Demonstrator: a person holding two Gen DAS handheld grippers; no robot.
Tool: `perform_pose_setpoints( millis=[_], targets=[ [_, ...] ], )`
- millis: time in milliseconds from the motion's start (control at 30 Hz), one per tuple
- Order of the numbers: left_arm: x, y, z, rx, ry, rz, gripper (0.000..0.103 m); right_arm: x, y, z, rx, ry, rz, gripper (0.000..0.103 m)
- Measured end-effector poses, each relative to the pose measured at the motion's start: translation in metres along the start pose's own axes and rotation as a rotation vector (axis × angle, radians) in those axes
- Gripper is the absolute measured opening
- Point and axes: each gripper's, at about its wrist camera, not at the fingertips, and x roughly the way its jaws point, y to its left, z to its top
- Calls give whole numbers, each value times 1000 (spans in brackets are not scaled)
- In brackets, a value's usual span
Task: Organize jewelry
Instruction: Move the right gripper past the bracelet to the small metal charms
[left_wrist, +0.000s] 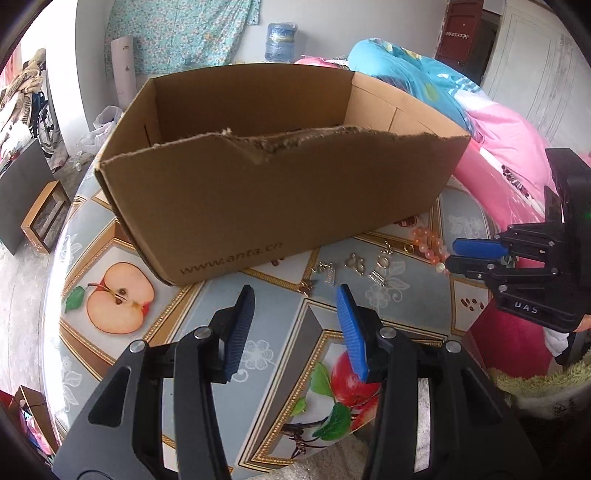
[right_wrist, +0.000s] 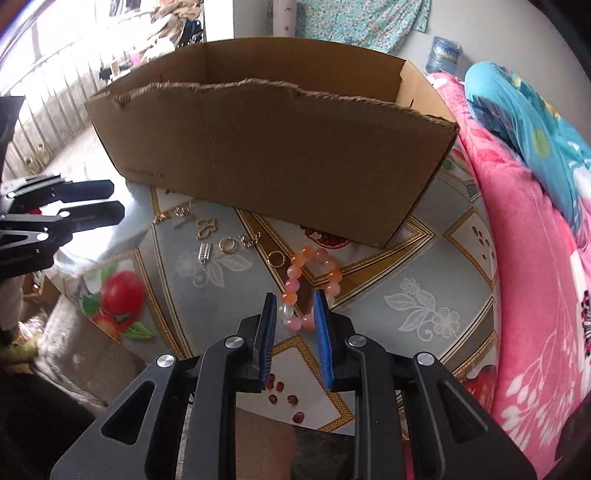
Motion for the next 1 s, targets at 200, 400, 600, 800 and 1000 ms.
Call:
perform_pose_setpoints(
  millis=[200,400,600,800,1000],
  targets=[
    [7,-13,-6,34,16,0,43,9,-9,1,7,-3,-62,19],
    [10,-19,-6,45,22,11,43,13,-31,6,124,-21,-56,19],
    [15,-23,-2,60,25,28,43,-5,-36,5,173,-88,10,20],
    [23,-27,5,90,22,52,40,-14,-31,10,222,-141,126,20],
    [34,-30,7,121,42,70,21,-5,-11,12,249,-116,246,20]
  ],
)
